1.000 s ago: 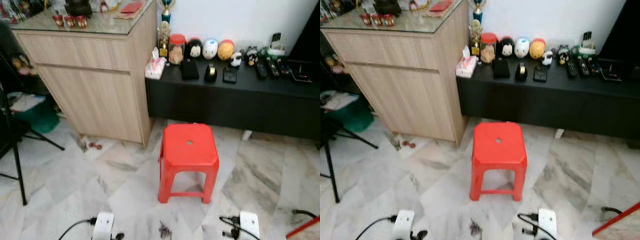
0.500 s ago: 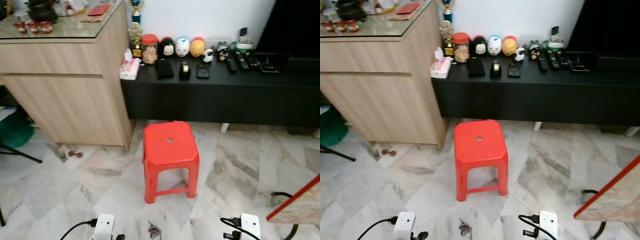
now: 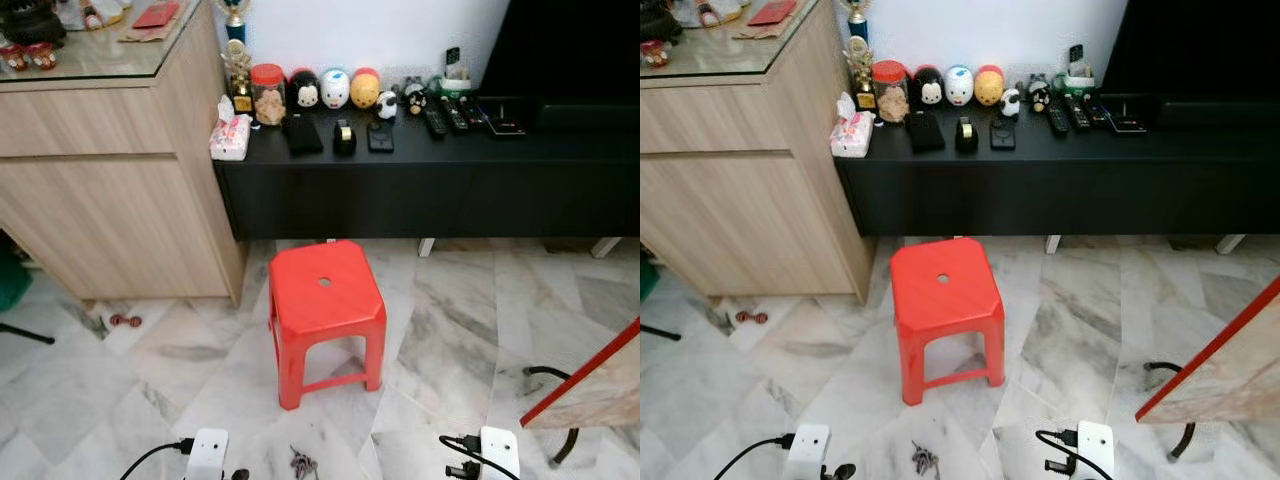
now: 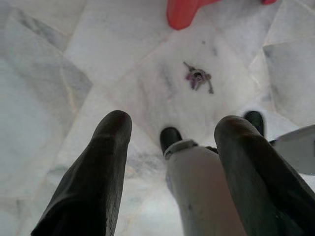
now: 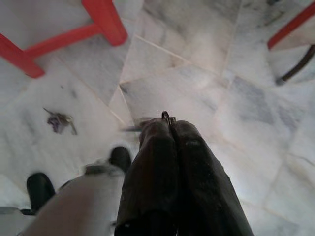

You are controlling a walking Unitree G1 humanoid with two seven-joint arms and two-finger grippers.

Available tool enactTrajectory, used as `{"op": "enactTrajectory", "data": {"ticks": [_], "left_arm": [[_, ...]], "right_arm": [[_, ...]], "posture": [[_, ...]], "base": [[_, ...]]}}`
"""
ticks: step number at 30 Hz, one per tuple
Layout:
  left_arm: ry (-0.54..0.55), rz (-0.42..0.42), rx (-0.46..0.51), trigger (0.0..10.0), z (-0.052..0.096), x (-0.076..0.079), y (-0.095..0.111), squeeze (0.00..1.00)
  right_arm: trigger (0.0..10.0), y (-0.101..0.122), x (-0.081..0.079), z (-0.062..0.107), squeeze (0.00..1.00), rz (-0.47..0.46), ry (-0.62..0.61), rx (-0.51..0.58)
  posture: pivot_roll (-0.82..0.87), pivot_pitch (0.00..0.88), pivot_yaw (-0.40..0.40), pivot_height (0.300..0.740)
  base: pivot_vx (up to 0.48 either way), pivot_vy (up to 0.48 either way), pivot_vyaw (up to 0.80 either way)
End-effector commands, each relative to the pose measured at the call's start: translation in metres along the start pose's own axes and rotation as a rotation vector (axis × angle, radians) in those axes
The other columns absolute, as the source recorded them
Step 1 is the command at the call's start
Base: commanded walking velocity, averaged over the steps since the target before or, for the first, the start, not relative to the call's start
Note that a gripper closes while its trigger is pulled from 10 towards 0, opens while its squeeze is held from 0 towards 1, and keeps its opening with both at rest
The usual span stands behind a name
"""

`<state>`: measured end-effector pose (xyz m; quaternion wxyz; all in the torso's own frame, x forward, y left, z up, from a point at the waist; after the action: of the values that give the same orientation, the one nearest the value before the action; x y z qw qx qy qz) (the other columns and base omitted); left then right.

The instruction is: Hang keys on a hook

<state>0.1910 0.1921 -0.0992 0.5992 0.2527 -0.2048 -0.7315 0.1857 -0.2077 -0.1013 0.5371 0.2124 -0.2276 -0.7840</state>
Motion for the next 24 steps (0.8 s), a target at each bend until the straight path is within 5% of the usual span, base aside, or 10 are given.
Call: {"op": "enactTrajectory", "data": {"ticks": [1,13,24], "left_arm": [[-0.015,-0.010,-0.029,10.0,0.0008,0.0046,-0.0066,0.00],[-0.016,-0.012,-0.034,10.0,0.0012,0.0047,-0.0084,0.00],[-0.016,-0.013,-0.035,10.0,0.0013,0.0050,-0.0089,0.00]], "right_arm": [[10.0,-0.0012,0.0064,0.0007,0.00,-0.001,-0.023,-0.004],[10.0,-0.0028,0.0077,0.0010,0.00,-0.043,-0.046,-0.004],[10.0,-0.0029,0.0071,0.0011,0.00,-0.033,-0.037,-0.001]], "posture": [[-0.02,0.067,-0.011,0.740],[-0.02,0.066,-0.012,0.740],[-0.02,0.065,-0.012,0.740]], "base": [[0.000,-0.480,0.00],[0.000,-0.480,0.00],[0.000,-0.480,-0.55]]}}
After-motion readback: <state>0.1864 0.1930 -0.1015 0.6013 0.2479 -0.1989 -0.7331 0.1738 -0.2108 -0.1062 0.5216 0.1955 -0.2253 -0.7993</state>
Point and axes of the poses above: a point about 5 cm out from each wrist's last joint towards the gripper, its own z axis pointing back from the gripper into the wrist, its own y axis along the axis of the wrist's last joint, x = y × z, the point moved 2 cm from there along -z, pointing out of the wrist towards the gripper, and after that the axes turned 8 degrees about -z, right-handed, at the moved point
